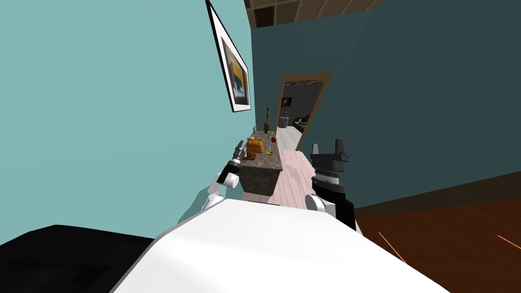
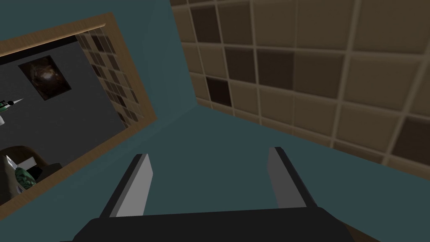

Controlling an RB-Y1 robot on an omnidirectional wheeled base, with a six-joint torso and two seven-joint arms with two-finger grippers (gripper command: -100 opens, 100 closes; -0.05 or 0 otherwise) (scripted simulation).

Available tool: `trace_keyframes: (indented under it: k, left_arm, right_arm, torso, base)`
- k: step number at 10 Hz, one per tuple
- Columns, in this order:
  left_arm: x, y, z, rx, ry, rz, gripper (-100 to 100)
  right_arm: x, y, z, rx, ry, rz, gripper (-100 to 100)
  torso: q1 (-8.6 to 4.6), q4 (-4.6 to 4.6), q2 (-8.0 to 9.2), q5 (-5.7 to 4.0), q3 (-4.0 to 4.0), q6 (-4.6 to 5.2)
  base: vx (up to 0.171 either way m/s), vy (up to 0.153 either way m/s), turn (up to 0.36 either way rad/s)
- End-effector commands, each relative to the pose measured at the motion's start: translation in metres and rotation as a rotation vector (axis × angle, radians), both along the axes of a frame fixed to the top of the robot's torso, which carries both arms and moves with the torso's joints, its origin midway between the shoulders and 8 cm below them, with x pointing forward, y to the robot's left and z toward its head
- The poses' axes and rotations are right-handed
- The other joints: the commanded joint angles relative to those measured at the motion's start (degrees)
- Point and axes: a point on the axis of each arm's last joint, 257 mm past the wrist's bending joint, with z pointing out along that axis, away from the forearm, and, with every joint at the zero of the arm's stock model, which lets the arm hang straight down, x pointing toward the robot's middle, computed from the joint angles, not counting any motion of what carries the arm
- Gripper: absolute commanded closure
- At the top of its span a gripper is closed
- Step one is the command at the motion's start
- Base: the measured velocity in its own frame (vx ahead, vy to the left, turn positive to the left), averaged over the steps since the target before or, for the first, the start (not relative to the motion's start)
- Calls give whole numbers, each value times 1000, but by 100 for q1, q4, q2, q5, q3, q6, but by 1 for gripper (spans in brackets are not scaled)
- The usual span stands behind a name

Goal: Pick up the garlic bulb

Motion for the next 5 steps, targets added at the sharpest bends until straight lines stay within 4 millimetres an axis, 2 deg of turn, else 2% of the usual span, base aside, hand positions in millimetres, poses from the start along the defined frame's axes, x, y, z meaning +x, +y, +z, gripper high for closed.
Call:
trace_keyframes:
  k: [1, 4, 5]
  left_arm:
    - [9, -2, -11, 12, 42, -7, -100]
    - [37, -12, -35, 50, 141, -40, -100]
    - [38, -12, -41, 54, 163, -39, -100]
  right_arm:
    - [0, 0, 0, 0, 0, 0, 0]
    - [0, 0, 0, 0, 0, 0, 0]
    - [0, 0, 0, 0, 0, 0, 0]
  torso:
    - [0, 0, 0, 0, 0, 0]
    - [-1, 0, -1, 0, 0, -1]
    - [0, -1, -2, 0, -1, 0]
  base:
    - [0, 0, 0]
    - [0, 0, 0]
    - [0, 0, 0]
